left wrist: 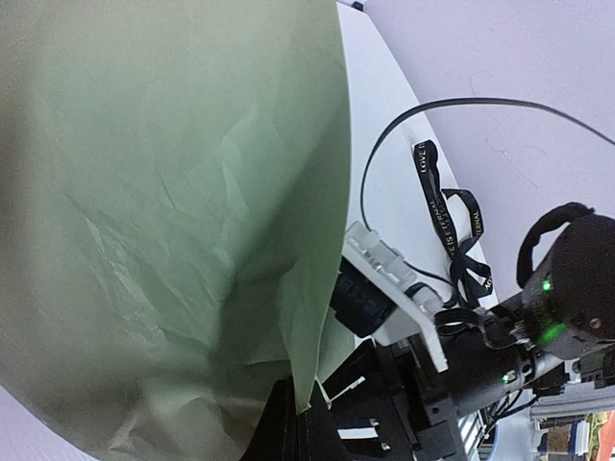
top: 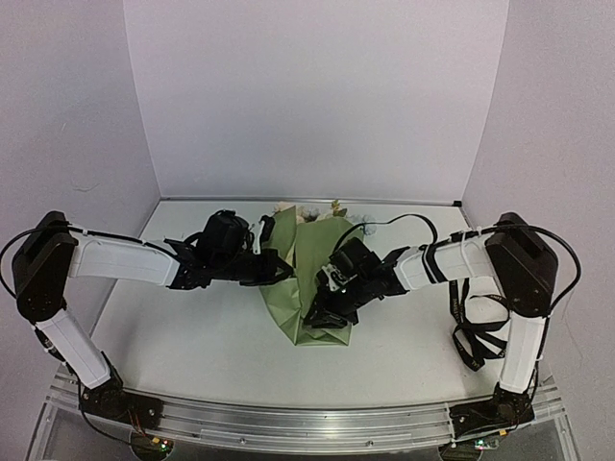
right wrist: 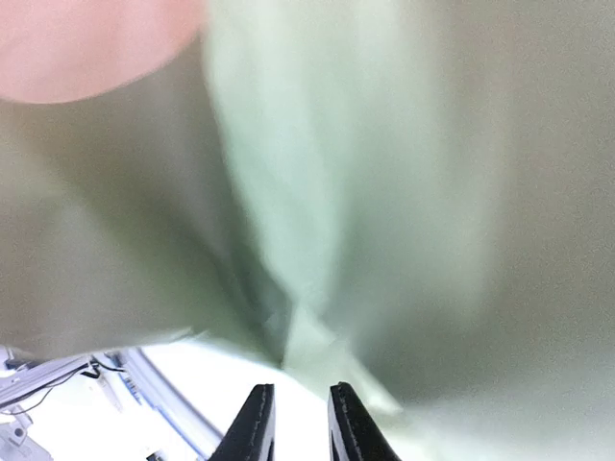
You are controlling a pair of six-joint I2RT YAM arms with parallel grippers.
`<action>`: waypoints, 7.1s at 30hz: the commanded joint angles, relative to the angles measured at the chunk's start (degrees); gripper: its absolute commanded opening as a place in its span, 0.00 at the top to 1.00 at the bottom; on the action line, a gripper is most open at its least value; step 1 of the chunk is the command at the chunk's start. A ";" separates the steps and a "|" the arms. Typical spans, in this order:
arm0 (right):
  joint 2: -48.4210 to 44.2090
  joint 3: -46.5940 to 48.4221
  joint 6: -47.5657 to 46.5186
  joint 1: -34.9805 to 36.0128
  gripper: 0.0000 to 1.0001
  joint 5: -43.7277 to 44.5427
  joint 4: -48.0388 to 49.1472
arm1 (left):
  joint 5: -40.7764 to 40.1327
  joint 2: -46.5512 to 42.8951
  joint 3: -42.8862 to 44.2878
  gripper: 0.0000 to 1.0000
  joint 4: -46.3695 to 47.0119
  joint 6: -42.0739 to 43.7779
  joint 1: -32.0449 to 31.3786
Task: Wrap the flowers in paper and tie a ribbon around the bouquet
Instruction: Fold the two-thirds-folded wrapping paper at the center of the board, then press the fold line on the folded wrapping paper.
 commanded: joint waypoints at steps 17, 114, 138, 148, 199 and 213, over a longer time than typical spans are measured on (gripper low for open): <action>-9.18 -8.28 -4.26 -8.66 0.70 13.43 -9.34 | 10.93 11.25 15.86 1.00 -4.83 6.30 -1.98; -7.46 6.03 -7.37 -16.47 0.70 13.28 -9.20 | 21.15 19.42 6.46 0.94 -15.17 -0.55 6.86; 3.63 4.51 3.78 -2.38 0.78 7.63 -0.01 | 22.99 15.96 8.77 0.92 -16.78 2.37 6.79; 3.56 1.64 3.89 -2.32 0.79 11.26 -0.29 | 30.37 12.44 5.26 0.90 -15.85 2.96 5.30; 8.85 4.64 3.98 3.45 0.81 7.55 -5.31 | 33.25 20.58 -2.03 0.90 -1.06 -10.76 8.11; 8.40 3.93 3.20 3.40 0.82 7.30 -6.05 | 30.71 24.83 0.93 0.87 2.08 -15.93 16.02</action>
